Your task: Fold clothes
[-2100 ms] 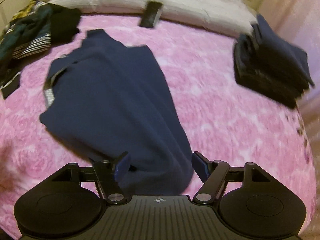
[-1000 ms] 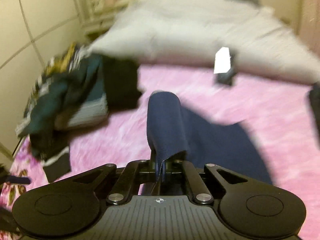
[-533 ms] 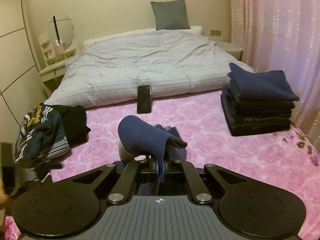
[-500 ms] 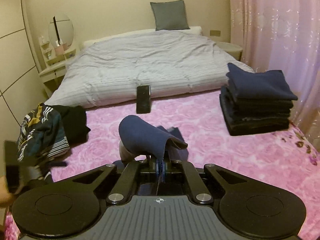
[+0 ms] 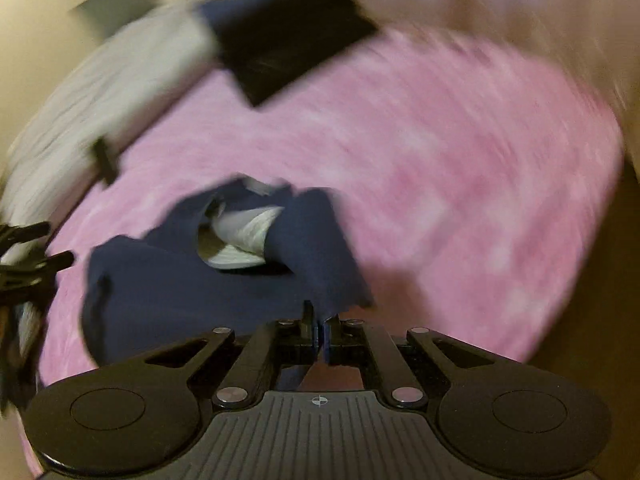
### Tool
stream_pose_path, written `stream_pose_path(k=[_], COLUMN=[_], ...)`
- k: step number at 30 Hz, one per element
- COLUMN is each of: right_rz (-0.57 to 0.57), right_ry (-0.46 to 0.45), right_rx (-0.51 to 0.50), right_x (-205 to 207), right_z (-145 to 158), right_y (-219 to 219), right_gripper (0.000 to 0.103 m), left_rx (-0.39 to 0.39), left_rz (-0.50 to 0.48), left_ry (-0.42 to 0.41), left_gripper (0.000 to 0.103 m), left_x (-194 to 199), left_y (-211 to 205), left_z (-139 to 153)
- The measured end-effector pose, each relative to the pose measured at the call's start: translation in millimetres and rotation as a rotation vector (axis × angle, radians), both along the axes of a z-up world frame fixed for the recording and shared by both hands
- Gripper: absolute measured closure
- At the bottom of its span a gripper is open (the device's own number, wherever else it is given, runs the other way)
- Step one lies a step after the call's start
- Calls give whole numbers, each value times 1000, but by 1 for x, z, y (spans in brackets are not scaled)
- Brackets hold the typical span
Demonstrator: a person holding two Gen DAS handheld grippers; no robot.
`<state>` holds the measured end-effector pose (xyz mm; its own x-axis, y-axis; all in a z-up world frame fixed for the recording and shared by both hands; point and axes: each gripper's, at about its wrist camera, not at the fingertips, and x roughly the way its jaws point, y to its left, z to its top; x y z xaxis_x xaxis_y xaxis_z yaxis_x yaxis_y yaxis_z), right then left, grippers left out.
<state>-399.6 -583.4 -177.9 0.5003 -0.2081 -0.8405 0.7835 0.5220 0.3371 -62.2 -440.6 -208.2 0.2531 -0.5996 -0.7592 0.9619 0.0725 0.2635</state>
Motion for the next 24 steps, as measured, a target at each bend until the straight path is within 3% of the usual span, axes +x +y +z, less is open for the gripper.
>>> stream_pose_path(k=[7,12,16,19,20,21,23,24], right_rz=[-53,-50,-6,2,7,13,35,50], right_ry=[-30,-56,-58,-62,-65,-67,-75,-83], right_rx=[52,58,44,49,45,40,14,-6], right_x=[-37,-41,-39,-41,-41,-41,-39,-38], right_z=[-21,-35,-44,-49,-49,-49,-43,-36], right_y=[4,3,4,2,1,1,0,0], right_gripper=[103,103,103,103,103,103,103,103], left_rx=[140,295,375,424,444,457,438,420], left_rz=[-409,-636,-814,-848,-843,-831,-806,-791], left_ry=[-144,-182,-212,-183,-165,-154,-149,-148], left_gripper=[24,25,25,48,69,81,97,97], left_x=[-41,-43,-52,-56,-58,-58,-59,-59], left_y=[-93,-150,-167,-178,-181,-183,-180,-177], left_z=[-32,-82,-126,-146,-150,-152,-147,-141])
